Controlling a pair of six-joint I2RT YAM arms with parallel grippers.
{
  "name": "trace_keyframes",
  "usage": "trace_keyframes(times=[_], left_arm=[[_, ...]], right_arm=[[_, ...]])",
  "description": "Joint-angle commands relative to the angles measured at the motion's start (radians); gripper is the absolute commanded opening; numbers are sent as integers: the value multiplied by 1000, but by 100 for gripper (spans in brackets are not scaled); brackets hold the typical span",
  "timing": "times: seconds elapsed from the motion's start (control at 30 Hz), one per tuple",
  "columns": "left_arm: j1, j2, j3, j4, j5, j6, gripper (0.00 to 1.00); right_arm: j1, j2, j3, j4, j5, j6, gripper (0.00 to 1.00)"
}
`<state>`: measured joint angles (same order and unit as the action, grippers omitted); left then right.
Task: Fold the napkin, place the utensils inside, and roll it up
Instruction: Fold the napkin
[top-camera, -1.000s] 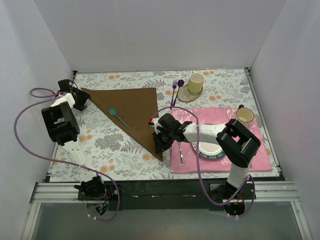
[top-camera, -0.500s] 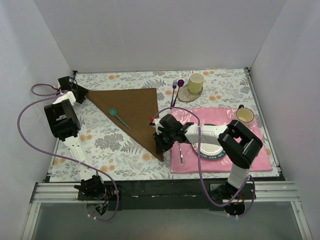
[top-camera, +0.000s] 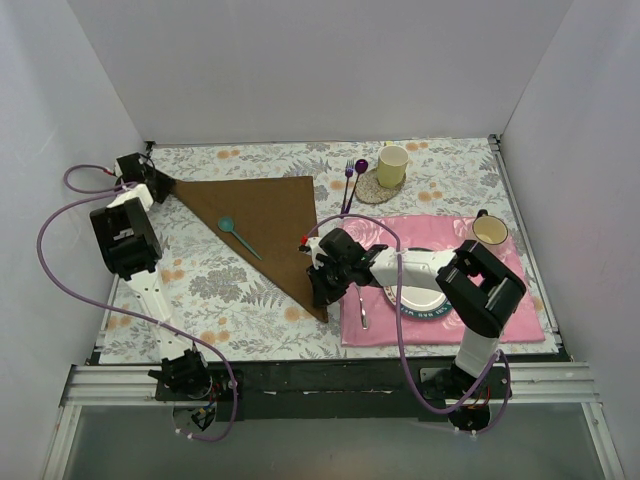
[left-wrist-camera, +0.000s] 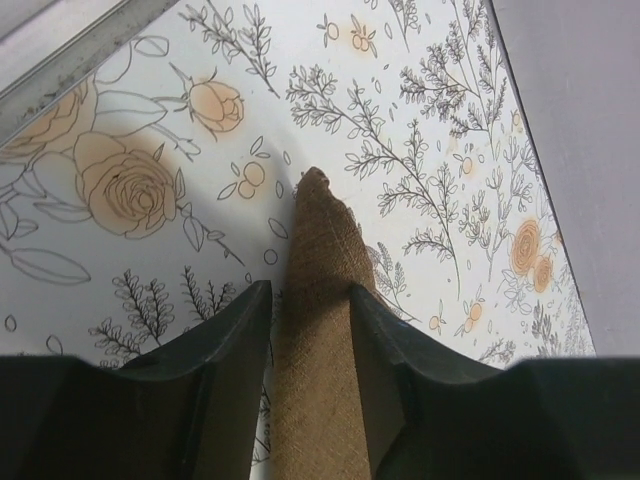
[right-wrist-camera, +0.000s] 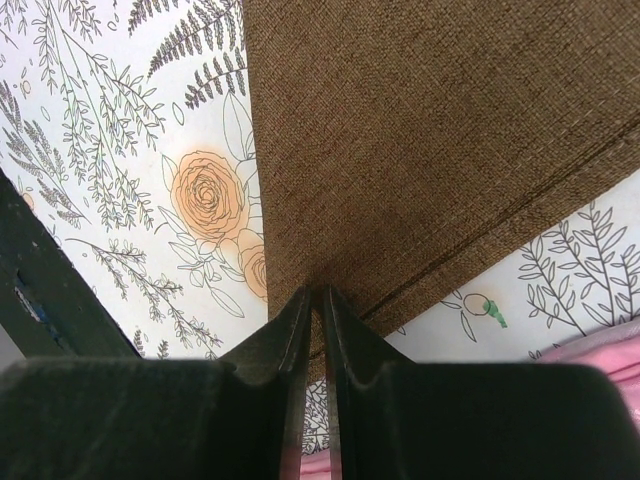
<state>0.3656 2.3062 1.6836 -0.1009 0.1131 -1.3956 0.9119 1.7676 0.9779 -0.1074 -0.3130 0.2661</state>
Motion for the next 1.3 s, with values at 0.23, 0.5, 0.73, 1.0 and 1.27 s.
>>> trace_keyframes(times=[0.23,0.5,0.73,1.0,1.27], left_arm=[[-7,-71,-79,96,-42,104,13],[-96,-279,-119,35,-139,161,4],[-204,-456,-278,41,-191,185,3],[-318,-613,-450,-2,-179,152,1],[-450,-744,-579,-5,-151,119,1]], right_arm=[[2,-36,30,-43,2,7,17],[-14,-49,79,-37,-49,30,17],[-62,-117,77,-31,-90,58,18],[-111,-200,25,-26,-89,59,18],[-154,-252,-53,-15,-98,58,18]])
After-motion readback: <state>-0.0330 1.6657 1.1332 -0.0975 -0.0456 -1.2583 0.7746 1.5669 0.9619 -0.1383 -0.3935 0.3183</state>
